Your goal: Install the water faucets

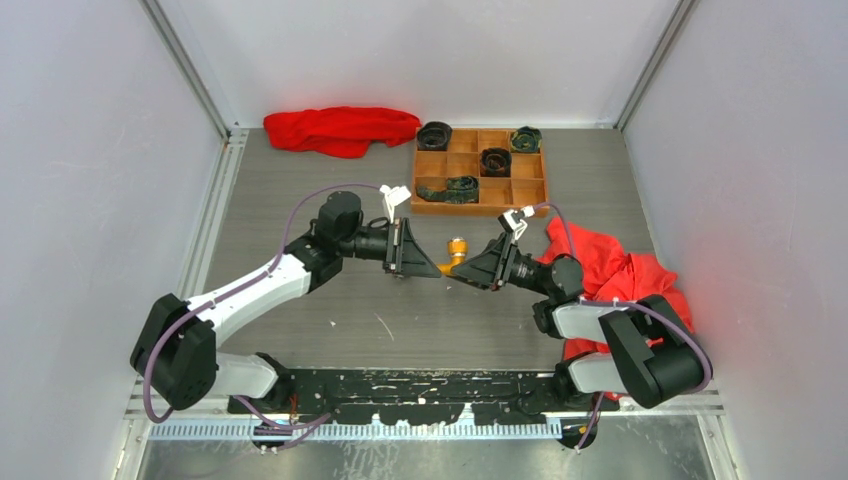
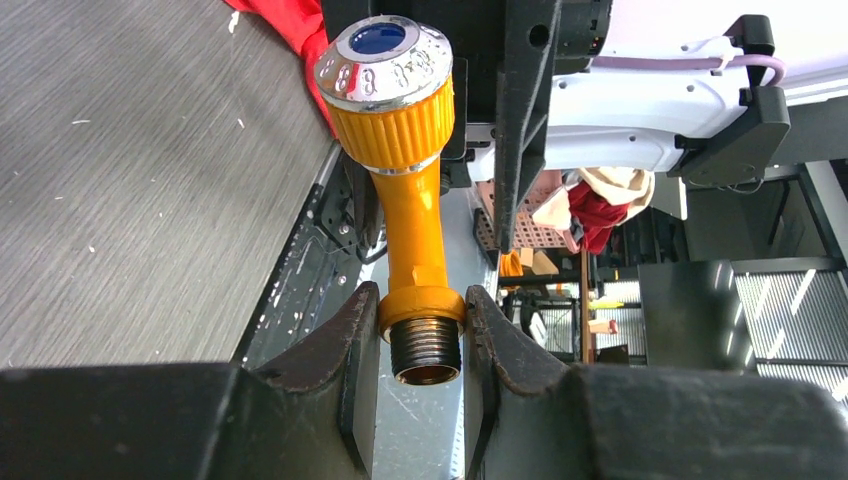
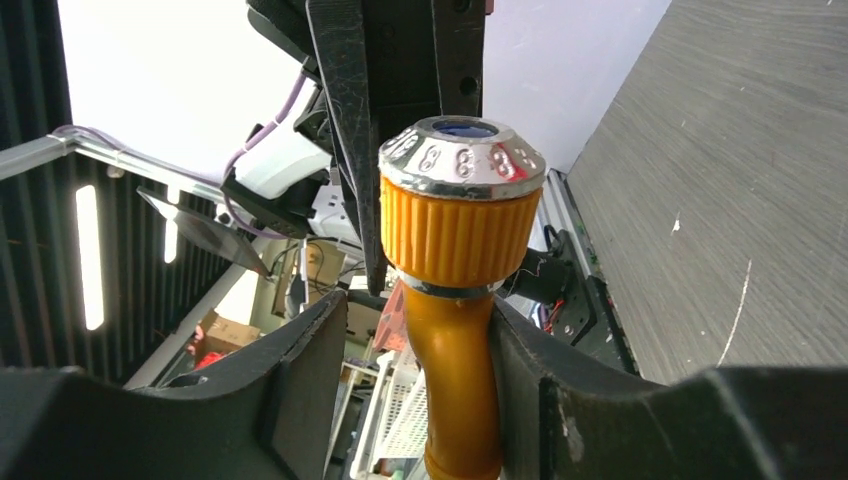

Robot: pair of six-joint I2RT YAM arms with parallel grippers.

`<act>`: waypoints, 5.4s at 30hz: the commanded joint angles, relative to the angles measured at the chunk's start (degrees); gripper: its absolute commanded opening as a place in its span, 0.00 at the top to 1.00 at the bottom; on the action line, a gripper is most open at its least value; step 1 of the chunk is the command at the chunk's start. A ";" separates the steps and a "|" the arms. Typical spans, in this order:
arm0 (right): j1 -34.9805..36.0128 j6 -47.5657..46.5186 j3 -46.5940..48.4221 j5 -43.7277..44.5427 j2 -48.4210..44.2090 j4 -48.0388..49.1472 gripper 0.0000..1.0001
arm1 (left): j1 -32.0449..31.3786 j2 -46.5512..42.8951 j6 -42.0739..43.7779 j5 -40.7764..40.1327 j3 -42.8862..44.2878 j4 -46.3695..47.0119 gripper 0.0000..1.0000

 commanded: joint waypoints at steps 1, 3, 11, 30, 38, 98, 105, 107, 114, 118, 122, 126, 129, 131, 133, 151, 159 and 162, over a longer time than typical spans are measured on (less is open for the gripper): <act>0.31 3.45 1.13 -2.40 -0.06 11.09 0.47 | 0.18 -1.64 -0.14 1.65 0.56 4.56 1.00; 0.56 3.81 1.62 -2.99 0.88 11.05 0.49 | 0.17 -1.46 -0.22 1.72 0.61 5.00 1.00; 1.31 4.07 3.48 -3.48 2.14 11.08 0.49 | 0.17 -0.73 -2.27 3.05 0.37 7.99 1.00; 1.91 3.53 4.09 -2.49 2.27 11.12 0.82 | 0.08 -0.47 -3.24 4.93 -0.06 8.59 1.00; 1.21 0.88 2.41 0.91 -0.36 7.58 0.99 | 0.23 -1.17 1.70 2.15 2.14 -0.06 0.62; -6.89 -49.84 17.90 31.38 -33.34 -95.26 0.99 | -4.82 39.78 31.81 -55.06 36.02 -55.00 0.43; -6.89 -49.91 18.04 30.95 -33.37 -95.34 0.99 | -4.97 40.67 27.43 -54.04 36.48 -53.29 0.40; -6.94 -49.95 18.06 30.98 -33.47 -95.38 0.99 | -4.94 40.75 26.78 -54.60 36.31 -53.47 0.42; -6.92 -50.05 17.82 30.52 -32.61 -94.74 0.99 | -5.26 40.59 25.95 -54.94 35.73 -54.04 0.53; -6.93 -50.56 18.16 29.38 -32.50 -94.50 0.99 | -5.28 40.98 25.97 -53.94 35.85 -53.83 0.82; -6.96 -54.32 19.85 24.61 -33.06 -93.41 0.99 | -4.70 38.28 24.72 -52.40 36.75 -53.41 1.00; -6.63 -58.41 22.20 22.70 -36.23 -92.08 0.99 | -2.63 29.91 20.53 -48.98 35.21 -49.86 1.00; -5.47 -61.60 23.04 23.57 -39.79 -89.64 0.99 | -0.12 21.11 14.87 -43.94 30.98 -42.52 1.00; -4.06 -63.24 22.24 24.83 -42.50 -85.44 0.99 | 1.82 14.14 9.49 -40.95 27.38 -37.09 1.00; -1.99 -64.86 20.94 27.22 -45.06 -80.32 0.99 | 3.81 8.79 4.04 -39.38 23.45 -32.28 1.00; 53.10 -133.77 14.96 84.35 -28.10 -44.54 0.99 | 12.56 -22.32 -31.92 -36.57 -5.95 -4.53 1.00; 59.99 -164.53 8.17 90.01 -4.25 1.92 1.00 | 12.73 -27.38 -33.35 -35.82 -8.35 -6.71 1.00; 60.92 -169.11 9.13 90.13 -0.66 7.40 0.99 | 13.74 -28.17 -33.25 -32.78 -7.92 -8.61 1.00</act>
